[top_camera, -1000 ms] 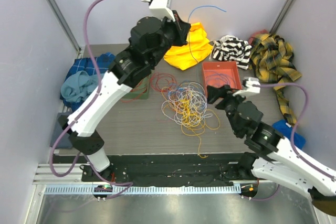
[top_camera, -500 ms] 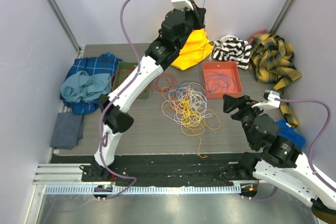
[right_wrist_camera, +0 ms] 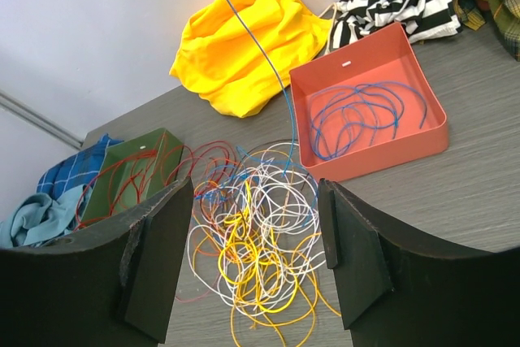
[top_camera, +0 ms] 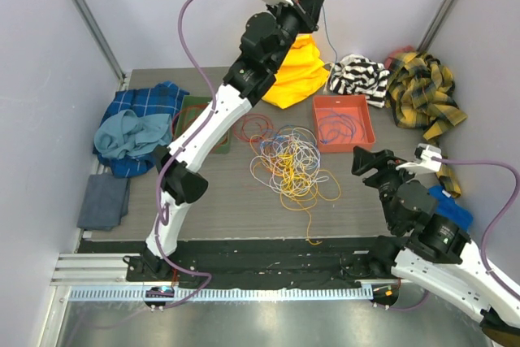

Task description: Untangle the cables

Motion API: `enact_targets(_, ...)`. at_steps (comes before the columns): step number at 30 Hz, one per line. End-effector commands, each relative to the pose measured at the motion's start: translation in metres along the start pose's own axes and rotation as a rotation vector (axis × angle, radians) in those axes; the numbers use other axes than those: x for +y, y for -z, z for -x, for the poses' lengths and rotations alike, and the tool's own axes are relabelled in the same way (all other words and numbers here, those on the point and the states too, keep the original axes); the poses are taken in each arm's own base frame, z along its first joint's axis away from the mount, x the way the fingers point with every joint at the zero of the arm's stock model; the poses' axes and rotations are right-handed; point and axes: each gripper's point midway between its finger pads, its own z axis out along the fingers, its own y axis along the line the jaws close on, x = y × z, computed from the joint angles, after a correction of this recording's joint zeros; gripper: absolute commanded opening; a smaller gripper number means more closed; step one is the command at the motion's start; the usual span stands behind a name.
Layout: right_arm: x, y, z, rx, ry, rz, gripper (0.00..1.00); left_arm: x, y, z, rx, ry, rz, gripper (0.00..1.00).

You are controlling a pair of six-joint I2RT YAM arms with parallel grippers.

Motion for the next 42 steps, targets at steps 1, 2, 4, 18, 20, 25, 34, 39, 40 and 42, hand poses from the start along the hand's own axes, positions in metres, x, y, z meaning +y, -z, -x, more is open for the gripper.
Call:
enact_targets(1,0.0,0.001,0.012,-0.043,-0.039,-0.007,0.7,-0.042,0.015,0.078,-0.16,0.047,-0.108,0.0)
enact_targets(2,0.0,0.002,0.013,-0.043,-0.044,-0.002,0.71,-0.04,0.014,0.077,-0.16,0.041,-0.103,0.0)
enact_targets(4,-0.001,0.003,0.014,-0.045,-0.052,0.0,0.7,-0.033,0.009,0.064,-0.146,0.031,-0.086,0.0)
enact_targets(18,-0.014,0.004,0.009,-0.047,-0.022,-0.041,0.7,-0.002,-0.02,-0.007,-0.128,0.056,-0.065,0.0)
enact_targets(20,-0.014,0.003,0.005,-0.041,-0.014,-0.047,0.7,0.001,-0.022,-0.013,-0.121,0.058,-0.063,0.0)
enact_targets(25,-0.014,-0.001,-0.004,-0.026,0.007,-0.052,0.7,0.007,-0.025,-0.028,-0.1,0.057,-0.057,0.0)
enact_targets(34,-0.016,-0.001,-0.003,-0.034,0.007,-0.057,0.71,0.001,-0.023,-0.031,-0.089,0.09,-0.087,0.0)
enact_targets(39,-0.017,0.0,0.0,-0.042,-0.003,-0.056,0.71,-0.02,-0.018,0.001,-0.146,0.121,-0.133,0.0)
enact_targets(40,-0.016,0.0,0.0,-0.041,-0.001,-0.053,0.71,-0.023,-0.017,0.003,-0.149,0.124,-0.139,0.0)
enact_targets(42,-0.016,0.001,0.001,-0.041,-0.002,-0.051,0.71,-0.028,-0.016,0.006,-0.158,0.124,-0.149,0.0)
